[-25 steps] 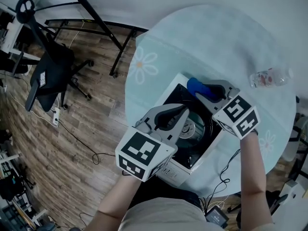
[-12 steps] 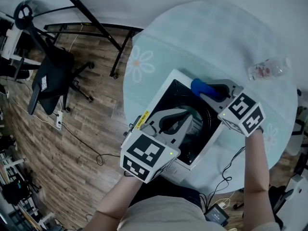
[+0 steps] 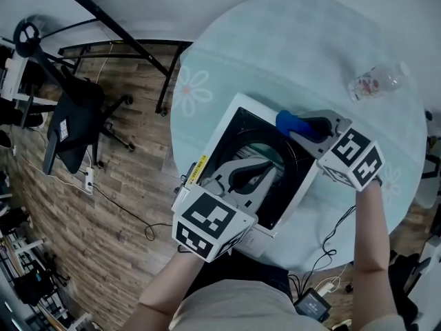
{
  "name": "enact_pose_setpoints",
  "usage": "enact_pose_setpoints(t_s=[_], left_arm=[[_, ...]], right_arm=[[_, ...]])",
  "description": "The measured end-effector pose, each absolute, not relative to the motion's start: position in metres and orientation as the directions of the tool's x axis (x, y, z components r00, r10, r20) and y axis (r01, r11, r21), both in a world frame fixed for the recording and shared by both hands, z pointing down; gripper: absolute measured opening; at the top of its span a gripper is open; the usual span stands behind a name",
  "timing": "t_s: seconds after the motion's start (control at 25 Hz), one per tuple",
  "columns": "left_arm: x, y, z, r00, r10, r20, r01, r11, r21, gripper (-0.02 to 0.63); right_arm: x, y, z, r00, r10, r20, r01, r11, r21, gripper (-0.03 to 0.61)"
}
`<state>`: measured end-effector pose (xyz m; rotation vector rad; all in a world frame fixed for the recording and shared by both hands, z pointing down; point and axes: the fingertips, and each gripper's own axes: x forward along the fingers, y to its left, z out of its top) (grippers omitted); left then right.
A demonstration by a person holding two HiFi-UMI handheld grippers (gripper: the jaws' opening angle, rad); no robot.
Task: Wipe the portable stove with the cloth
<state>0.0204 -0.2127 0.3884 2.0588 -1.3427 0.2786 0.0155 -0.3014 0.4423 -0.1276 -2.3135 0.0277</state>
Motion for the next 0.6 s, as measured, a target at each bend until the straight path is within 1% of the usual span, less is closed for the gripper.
enact_pose_setpoints(t_s=[0.6], left_arm=[[0.034,-0.197,0.394,0.492,-0.706,0.510,-0.860,-0.306,0.408,0.028]], right_arm=[[0.051,-0.305,0.444,-0.659,0.091,0.747,0.043,0.996,-0.083,0.097]])
